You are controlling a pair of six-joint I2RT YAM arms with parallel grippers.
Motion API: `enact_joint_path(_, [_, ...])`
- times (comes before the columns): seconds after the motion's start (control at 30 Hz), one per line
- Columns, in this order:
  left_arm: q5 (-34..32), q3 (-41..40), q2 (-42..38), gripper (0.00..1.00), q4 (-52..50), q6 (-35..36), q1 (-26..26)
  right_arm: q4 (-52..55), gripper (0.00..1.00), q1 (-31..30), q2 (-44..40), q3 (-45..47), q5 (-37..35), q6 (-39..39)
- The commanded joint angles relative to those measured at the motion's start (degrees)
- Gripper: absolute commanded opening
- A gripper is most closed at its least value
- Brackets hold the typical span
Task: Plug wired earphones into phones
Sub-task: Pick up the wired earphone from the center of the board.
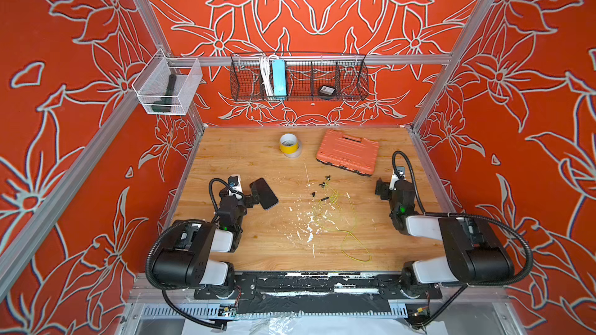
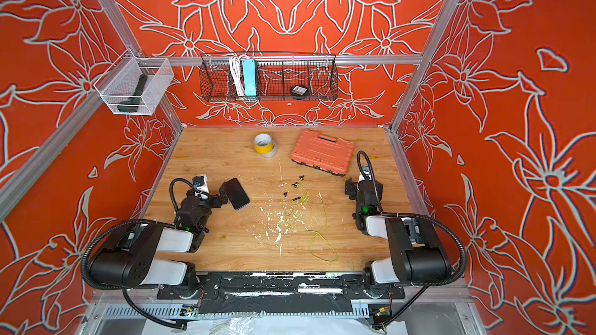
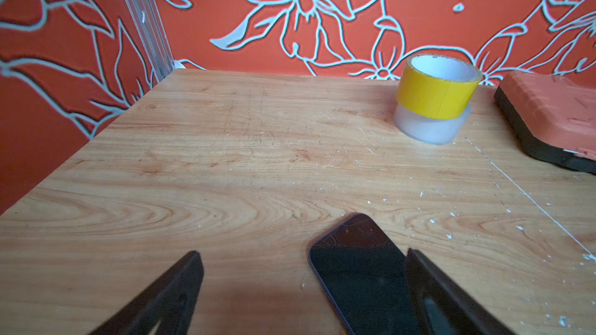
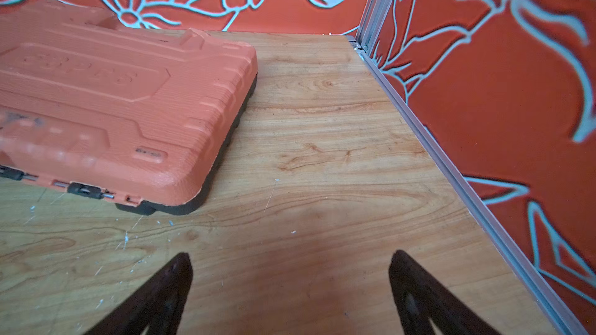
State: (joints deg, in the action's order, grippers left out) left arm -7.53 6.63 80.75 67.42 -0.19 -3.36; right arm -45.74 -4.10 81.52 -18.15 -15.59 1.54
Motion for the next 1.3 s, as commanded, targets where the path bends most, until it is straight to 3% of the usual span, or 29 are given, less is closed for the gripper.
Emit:
enact_joint_path(0.0, [0.5, 0.1, -0.2, 0.98, 2.3, 0.1, 0.3, -1.4, 0.98, 0.2, -0.7, 0.5, -0.8, 0.5])
enact_joint_path(0.83, [0.6, 0.5, -0.6, 0.98, 2.0, 0.4, 0.1, -0.8, 0.98, -0.2, -1.8, 0.2, -0.8, -0.5])
enact_joint_path(0.9, [-0.1, 4.5, -4.9, 0.98, -8.7, 1.8, -1.4, 6.7, 0.98, -1.9, -6.5, -2.1, -1.5, -2.1])
enact_joint_path(0.97, [-3.9, 10.1, -10.6, 0.98, -22.0, 0.8, -3.6, 22.7, 0.98, -3.8, -14.9, -6.9, -3.7, -0.7])
enact_joint_path(1.07, [-3.2, 9.8, -20.2, 0.98, -25.3, -8.0, -4.1, 36.8, 0.98, -3.7, -25.6, -10.1, -4.0, 12.1])
enact_joint_path(1.13, [-7.4, 9.3, -29.0, 0.98, -31.5, -27.1, -4.0, 47.5, 0.98, -3.6, -32.5, -10.6, -7.4, 29.5])
enact_joint_path(1.17, [-7.1, 9.0, -32.3, 0.98, -35.1, -35.1, -3.9, 49.2, 0.98, -3.2, -35.9, -10.1, -4.5, 29.8])
enact_joint_path(1.27, [-2.8, 6.5, -41.0, 0.98, -37.8, -42.9, -3.4, 52.0, 0.98, -2.7, -42.7, -10.3, 4.4, 28.6])
